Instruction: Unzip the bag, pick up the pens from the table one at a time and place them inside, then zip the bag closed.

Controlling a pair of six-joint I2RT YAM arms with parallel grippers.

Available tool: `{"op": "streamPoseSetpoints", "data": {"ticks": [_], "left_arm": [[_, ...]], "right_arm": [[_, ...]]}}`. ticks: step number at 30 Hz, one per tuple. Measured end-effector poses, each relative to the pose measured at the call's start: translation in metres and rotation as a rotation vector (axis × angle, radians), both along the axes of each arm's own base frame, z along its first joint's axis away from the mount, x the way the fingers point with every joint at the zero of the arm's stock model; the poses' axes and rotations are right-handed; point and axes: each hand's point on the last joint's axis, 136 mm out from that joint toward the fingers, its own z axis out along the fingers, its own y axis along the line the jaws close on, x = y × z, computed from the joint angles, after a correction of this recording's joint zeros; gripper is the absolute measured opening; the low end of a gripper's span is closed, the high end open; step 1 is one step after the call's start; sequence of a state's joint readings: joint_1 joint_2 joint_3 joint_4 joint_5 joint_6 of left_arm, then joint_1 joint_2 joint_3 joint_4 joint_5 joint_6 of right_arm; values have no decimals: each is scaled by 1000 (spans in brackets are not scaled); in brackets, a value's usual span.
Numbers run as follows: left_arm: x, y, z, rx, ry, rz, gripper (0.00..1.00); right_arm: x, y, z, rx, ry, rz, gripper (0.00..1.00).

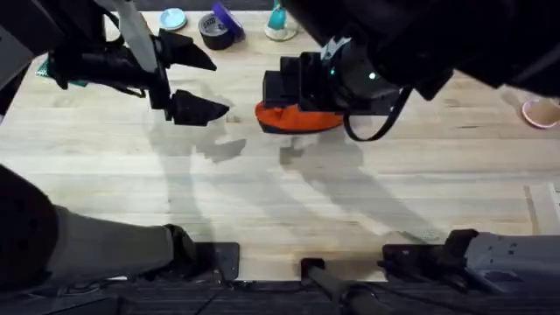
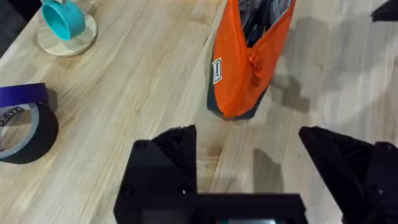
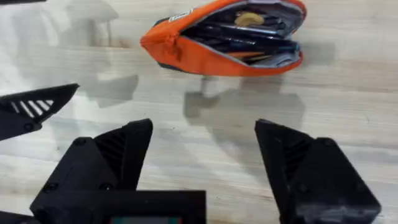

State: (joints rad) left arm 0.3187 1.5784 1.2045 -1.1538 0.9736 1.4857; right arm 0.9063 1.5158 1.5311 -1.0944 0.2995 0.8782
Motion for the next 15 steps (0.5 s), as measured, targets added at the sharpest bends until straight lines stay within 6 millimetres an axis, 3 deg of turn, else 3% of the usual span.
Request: {"op": "streamPoseSetpoints", "data": {"ticks": [15], "left_arm": [[0,0,0,0,0,0,995]], "right_arm": [[0,41,8,105,-44,91,985]]}}
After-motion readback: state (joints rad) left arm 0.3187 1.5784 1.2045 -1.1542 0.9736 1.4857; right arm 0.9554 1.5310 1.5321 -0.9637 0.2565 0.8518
